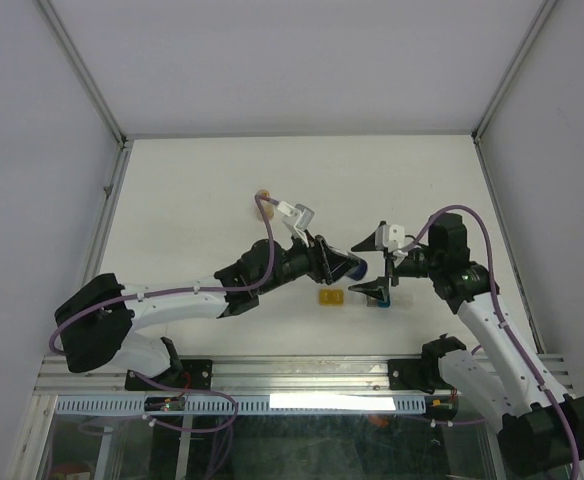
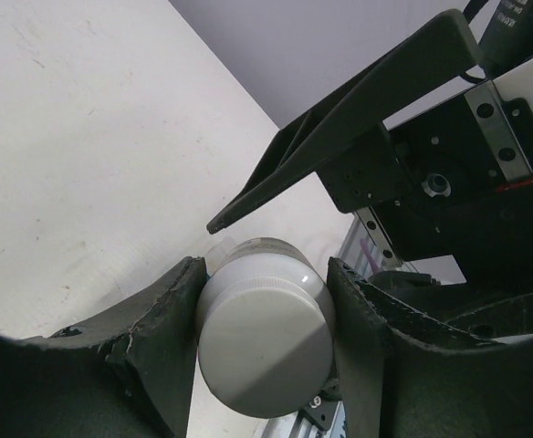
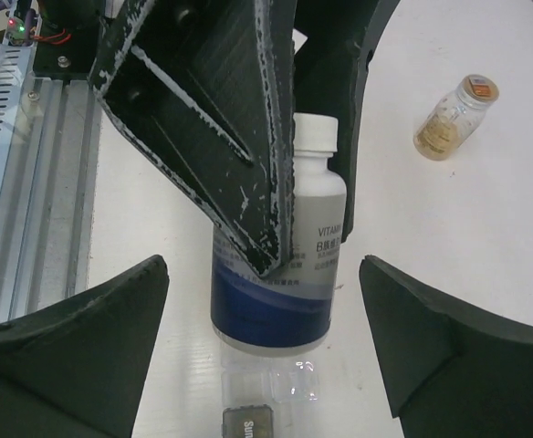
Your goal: Sort the pills into containers
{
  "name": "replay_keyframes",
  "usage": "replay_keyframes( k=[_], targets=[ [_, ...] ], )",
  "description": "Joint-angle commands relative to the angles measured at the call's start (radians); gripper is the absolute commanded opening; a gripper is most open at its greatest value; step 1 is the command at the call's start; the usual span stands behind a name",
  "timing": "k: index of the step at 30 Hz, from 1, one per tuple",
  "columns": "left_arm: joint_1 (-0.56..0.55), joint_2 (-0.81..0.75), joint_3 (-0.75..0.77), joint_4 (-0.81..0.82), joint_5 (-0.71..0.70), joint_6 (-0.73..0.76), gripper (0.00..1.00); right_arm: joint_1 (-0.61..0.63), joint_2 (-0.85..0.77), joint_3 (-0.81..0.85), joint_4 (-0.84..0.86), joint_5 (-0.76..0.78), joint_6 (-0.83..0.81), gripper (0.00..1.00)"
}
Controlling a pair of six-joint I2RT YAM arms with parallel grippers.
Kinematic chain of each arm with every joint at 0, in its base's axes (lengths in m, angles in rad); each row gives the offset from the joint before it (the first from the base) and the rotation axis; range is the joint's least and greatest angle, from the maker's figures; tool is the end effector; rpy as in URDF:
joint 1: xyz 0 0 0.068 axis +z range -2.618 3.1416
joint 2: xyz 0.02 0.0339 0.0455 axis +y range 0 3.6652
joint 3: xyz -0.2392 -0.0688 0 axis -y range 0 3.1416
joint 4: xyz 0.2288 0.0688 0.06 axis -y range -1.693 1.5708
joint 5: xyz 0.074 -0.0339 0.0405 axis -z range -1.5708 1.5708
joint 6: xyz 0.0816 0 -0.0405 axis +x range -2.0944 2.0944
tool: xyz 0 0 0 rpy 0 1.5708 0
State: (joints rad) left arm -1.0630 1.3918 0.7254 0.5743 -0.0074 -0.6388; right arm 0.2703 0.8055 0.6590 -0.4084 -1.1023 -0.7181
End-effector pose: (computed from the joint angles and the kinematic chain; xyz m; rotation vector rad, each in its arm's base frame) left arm 0.1704 -0.3049 0.2403 0.3792 1.7903 -1.2503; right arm 0.1575 0.1192 0.2536 -1.3927 1.2894 0.8543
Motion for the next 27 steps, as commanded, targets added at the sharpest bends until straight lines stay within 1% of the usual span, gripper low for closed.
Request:
replay_keyframes(
  k=[1, 8, 19, 21, 23, 24, 25, 27],
  targets=[
    [-0.024, 0.013, 0.052, 0.066, -0.102, -0.041, 0.00, 0.016, 0.008, 0.001, 0.085, 0.023, 0.033, 0.88],
    [-0.037, 0.030, 0.059, 0.099, -0.115, -0.060, 0.00, 0.027, 0.022, -0.009, 0.127, 0.045, 0.070, 0.81],
    [-0.045, 0.030, 0.069, 0.117, -0.115, -0.076, 0.00, 0.051, 0.047, -0.007, 0.137, 0.066, 0.081, 0.71],
    [-0.046, 0.056, 0.073, 0.118, -0.115, -0.076, 0.00, 0.054, 0.047, -0.006, 0.136, 0.066, 0.081, 0.66],
    [-0.048, 0.061, 0.076, 0.117, -0.114, -0.076, 0.00, 0.056, 0.048, -0.004, 0.131, 0.070, 0.075, 0.59],
    [-0.047, 0.061, 0.075, 0.117, -0.116, -0.076, 0.03, 0.057, 0.048, -0.001, 0.126, 0.068, 0.071, 0.53],
    [-0.048, 0.060, 0.075, 0.118, -0.117, -0.077, 0.07, 0.058, 0.047, 0.003, 0.121, 0.064, 0.068, 0.48],
    [-0.047, 0.060, 0.069, 0.117, -0.120, -0.083, 0.19, 0.058, 0.043, 0.009, 0.111, 0.053, 0.060, 0.34]
  ],
)
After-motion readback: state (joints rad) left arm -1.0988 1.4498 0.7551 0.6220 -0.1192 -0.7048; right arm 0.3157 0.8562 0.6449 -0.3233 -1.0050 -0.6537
